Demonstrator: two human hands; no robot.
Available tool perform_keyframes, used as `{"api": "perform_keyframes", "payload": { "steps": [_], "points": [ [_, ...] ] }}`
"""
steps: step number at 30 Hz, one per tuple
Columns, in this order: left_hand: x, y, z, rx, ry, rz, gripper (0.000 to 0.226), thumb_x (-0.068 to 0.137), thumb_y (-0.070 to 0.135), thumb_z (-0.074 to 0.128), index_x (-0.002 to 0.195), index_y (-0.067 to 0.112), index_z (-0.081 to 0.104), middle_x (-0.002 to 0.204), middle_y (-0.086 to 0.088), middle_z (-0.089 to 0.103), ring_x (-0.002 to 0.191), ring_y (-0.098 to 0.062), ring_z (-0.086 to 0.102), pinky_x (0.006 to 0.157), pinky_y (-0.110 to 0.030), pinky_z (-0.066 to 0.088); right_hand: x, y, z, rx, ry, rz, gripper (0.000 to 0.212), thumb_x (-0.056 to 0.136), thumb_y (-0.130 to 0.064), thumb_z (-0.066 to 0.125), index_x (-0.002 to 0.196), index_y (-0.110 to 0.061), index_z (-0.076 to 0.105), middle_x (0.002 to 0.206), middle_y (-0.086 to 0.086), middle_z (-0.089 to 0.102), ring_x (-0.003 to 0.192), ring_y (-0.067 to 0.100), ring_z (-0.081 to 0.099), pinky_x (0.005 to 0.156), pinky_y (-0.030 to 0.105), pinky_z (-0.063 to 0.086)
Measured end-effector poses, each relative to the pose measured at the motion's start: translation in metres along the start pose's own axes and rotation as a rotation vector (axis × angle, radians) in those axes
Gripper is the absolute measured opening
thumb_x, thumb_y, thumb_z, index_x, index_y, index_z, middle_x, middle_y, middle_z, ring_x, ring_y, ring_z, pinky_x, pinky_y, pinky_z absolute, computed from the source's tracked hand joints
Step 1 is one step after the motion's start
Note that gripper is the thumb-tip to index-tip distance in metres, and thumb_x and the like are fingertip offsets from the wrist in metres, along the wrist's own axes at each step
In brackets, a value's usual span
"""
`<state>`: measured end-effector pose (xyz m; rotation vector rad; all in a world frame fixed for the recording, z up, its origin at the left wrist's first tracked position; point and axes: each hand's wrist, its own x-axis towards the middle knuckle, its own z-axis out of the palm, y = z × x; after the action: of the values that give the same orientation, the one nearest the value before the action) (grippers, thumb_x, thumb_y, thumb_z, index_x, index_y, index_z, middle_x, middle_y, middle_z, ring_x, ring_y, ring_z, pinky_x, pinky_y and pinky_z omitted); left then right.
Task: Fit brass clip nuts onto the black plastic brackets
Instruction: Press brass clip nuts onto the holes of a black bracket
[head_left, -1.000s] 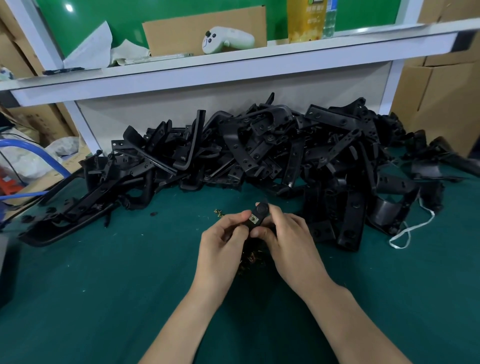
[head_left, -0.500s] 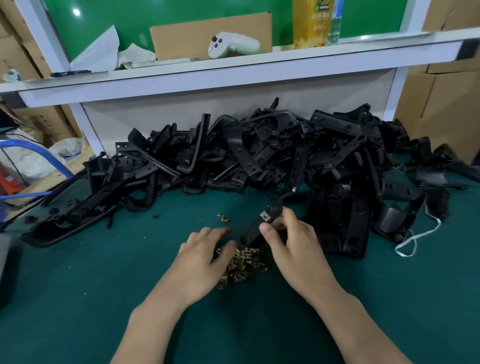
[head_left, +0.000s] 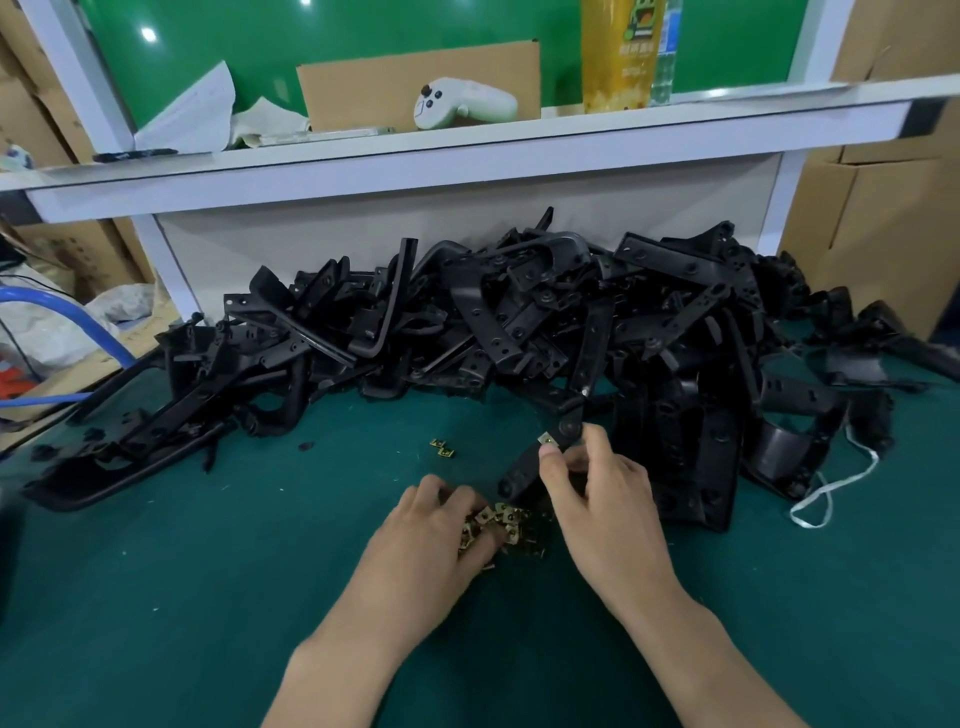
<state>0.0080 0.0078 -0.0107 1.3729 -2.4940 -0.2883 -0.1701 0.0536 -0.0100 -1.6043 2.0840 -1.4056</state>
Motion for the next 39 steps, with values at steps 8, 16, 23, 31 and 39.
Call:
{"api": "perform_keyframes", "payload": {
  "steps": [8,16,23,31,39],
  "points": [
    [-0.001,0.004,-0.002,-0.047,0.018,0.021,0.025,0.097,0.057,0.047,0.090,0.042,0.029,0.093,0.013,0.041,0.069,-0.012,0.048,0.067,-0.033,0.046,0.000,-0.003,-0.001,-0.004,-0.012,-0.014,0.031,0.095,-0.055,0.038,0.095,-0.026,0.048,0.083,-0.021,0.059,0.102,-0.031,0.031,0.099,0.037,0.039],
    [0.002,0.000,-0.004,-0.226,0.123,-0.016,0.015,0.099,0.047,0.052,0.092,0.035,0.057,0.091,0.017,0.057,0.079,-0.007,0.058,0.074,-0.033,0.051,-0.002,-0.004,-0.002,0.018,-0.026,-0.025,0.040,0.094,-0.062,0.033,0.098,-0.026,0.051,0.087,-0.022,0.059,0.104,-0.029,0.031,0.102,0.037,0.038],
    [0.006,-0.008,-0.005,-0.424,0.085,-0.009,0.017,0.101,0.039,0.054,0.104,0.036,0.070,0.092,0.019,0.062,0.099,-0.002,0.053,0.083,-0.014,0.040,0.000,-0.001,-0.002,0.078,-0.005,0.031,0.044,0.093,-0.064,0.033,0.104,-0.027,0.054,0.088,-0.023,0.060,0.105,-0.011,0.041,0.101,0.044,0.042],
    [0.005,-0.001,-0.015,-0.752,0.124,-0.086,0.029,0.104,0.018,0.053,0.118,0.040,0.066,0.099,0.020,0.070,0.099,0.012,0.059,0.082,0.000,0.038,-0.001,0.001,-0.003,0.116,-0.022,0.034,0.036,0.096,-0.061,0.038,0.100,-0.029,0.054,0.089,-0.017,0.065,0.101,0.013,0.058,0.097,0.046,0.046],
    [0.007,0.001,-0.022,-0.954,0.096,-0.112,0.020,0.098,0.013,0.064,0.101,0.030,0.074,0.102,0.017,0.076,0.101,0.003,0.067,0.084,-0.005,0.045,0.000,0.002,-0.002,0.128,-0.026,0.045,0.032,0.097,-0.059,0.041,0.097,-0.029,0.053,0.089,-0.016,0.066,0.101,0.015,0.059,0.096,0.046,0.046]
  ]
}}
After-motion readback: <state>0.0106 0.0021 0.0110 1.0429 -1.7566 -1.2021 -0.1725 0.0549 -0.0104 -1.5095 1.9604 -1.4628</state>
